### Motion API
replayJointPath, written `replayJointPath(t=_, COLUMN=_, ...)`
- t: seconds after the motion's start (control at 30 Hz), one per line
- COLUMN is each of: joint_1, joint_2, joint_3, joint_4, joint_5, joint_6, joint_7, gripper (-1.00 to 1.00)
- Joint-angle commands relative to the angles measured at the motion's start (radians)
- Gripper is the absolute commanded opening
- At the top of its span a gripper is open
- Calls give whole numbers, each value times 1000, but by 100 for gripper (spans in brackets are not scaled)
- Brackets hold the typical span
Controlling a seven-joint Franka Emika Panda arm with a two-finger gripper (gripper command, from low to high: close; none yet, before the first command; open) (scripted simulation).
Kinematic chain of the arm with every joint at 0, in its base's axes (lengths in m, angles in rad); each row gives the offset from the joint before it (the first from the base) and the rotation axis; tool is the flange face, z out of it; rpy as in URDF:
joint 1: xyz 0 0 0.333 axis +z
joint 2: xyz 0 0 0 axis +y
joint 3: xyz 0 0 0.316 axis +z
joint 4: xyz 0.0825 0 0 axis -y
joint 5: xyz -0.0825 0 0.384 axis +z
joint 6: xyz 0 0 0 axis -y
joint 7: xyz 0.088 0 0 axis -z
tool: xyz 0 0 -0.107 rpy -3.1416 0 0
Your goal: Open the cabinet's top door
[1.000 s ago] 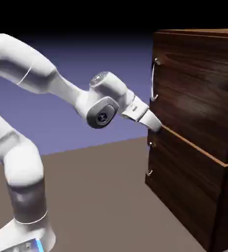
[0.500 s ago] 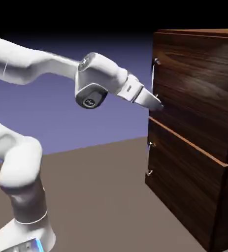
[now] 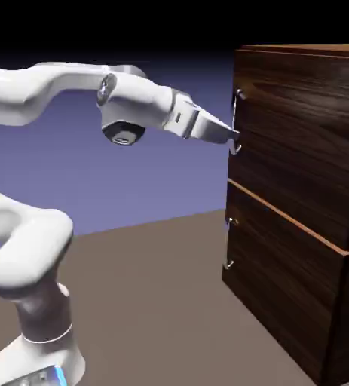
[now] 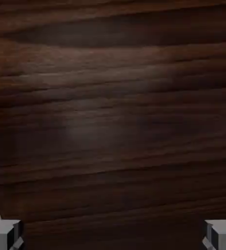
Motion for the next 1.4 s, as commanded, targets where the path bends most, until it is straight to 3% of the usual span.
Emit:
replayJointPath(t=0.0, joint_1=-16, joint_2=-11, joint_3=18, joint_4=6, joint_5=44, joint_6=-4, joint_7=-26, gripper=0)
replayJointPath(t=0.77, joint_1=-383, joint_2=-274, joint_3=439, joint_4=134, joint_5=1044, joint_6=-84, joint_7=-626, gripper=0)
replayJointPath(t=1.0, joint_1=-563, joint_2=-239, joint_3=519, joint_4=255, joint_5=1106, joint_6=-135, joint_7=-646, gripper=0)
replayJointPath(t=1.03, joint_1=-563, joint_2=-239, joint_3=519, joint_4=255, joint_5=1106, joint_6=-135, joint_7=-646, gripper=-100)
replayJointPath(t=1.37, joint_1=-247, joint_2=-306, joint_3=239, joint_4=-68, joint_5=946, joint_6=-394, joint_7=-693, gripper=-100)
